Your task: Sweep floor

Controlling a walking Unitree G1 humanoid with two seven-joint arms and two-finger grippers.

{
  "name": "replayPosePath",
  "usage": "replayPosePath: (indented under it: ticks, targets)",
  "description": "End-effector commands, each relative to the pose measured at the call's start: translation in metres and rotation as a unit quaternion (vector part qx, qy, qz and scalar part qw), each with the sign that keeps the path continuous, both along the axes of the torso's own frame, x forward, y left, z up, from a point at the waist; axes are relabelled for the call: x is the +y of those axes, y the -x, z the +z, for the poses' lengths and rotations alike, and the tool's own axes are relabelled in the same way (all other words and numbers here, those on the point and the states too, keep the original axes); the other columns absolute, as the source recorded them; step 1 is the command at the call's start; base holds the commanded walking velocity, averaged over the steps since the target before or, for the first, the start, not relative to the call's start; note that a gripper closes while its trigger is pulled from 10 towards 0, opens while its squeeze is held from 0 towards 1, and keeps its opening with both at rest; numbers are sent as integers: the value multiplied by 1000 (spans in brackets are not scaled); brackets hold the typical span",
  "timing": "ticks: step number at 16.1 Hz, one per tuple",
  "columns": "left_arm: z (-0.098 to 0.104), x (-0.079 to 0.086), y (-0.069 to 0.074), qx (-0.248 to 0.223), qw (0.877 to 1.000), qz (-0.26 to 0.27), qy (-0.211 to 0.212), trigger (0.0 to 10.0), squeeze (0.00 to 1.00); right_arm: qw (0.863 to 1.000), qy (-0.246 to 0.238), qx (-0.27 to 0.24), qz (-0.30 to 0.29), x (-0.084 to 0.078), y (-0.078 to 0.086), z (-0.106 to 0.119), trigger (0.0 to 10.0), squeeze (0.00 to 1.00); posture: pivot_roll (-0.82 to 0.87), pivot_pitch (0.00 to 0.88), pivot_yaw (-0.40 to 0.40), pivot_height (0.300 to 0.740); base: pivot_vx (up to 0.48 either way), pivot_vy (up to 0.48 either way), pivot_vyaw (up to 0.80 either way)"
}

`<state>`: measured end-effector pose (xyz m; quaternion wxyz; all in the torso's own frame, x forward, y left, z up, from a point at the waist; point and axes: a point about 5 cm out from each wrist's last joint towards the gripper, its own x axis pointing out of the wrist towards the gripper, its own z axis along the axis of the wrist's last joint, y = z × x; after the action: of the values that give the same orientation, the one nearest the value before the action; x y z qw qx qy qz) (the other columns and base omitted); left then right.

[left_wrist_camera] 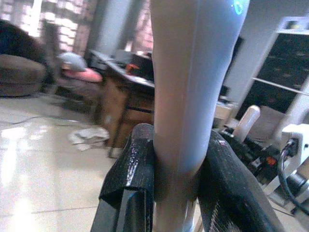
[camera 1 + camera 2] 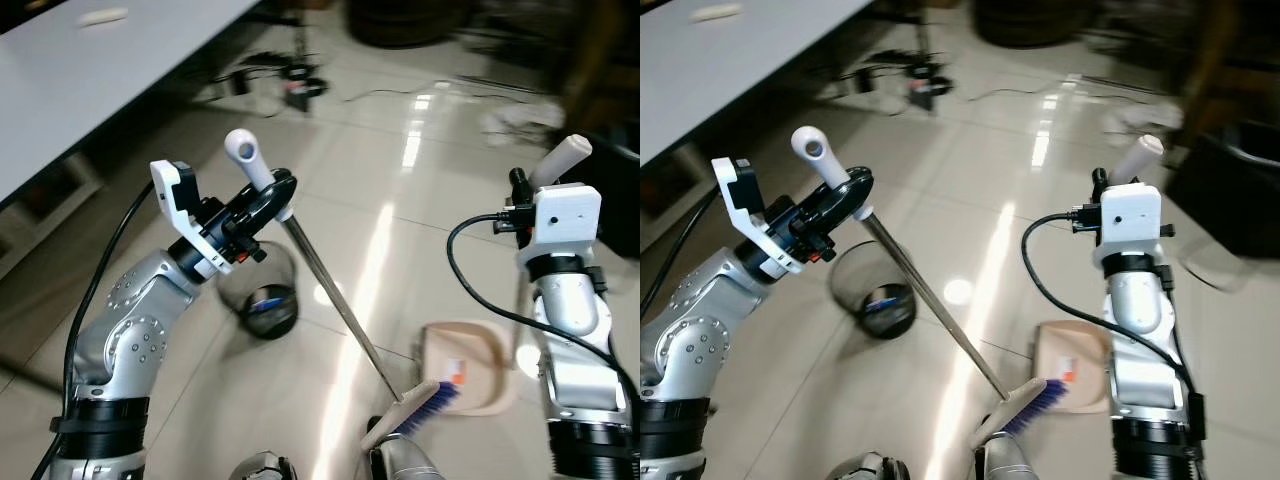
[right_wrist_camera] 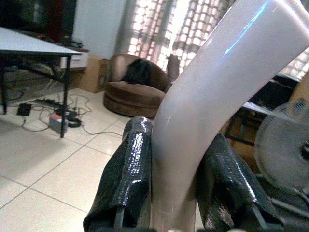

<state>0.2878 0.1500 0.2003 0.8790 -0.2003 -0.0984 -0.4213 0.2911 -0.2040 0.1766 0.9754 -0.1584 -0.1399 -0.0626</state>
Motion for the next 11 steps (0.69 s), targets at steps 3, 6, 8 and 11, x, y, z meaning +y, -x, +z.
replayPosePath:
  ticks: [3, 6, 8, 11]
  targets:
    - [8, -10, 3, -1, 999, -29, 34, 10000, 0, 998, -27, -42, 39, 16, 5, 16, 10000, 0, -19, 110, 111, 740, 0, 0, -800]
    - [8, -10, 0, 8, 998, -21, 52, 10000, 0, 996, -40, -47, 60, 23, 6, 17, 10000, 0, -19, 115, 110, 740, 0, 0, -800]
    - [9, -11, -5, 20, 997, -11, 77, 10000, 0, 995, -46, -53, 75, 30, 8, 18, 10000, 0, -25, 118, 110, 740, 0, 0, -800]
    - [-2, -8, -14, 19, 999, 41, 25, 10000, 0, 994, -49, -58, 83, 32, 10, 21, 10000, 0, -29, 119, 111, 740, 0, 0, -800]
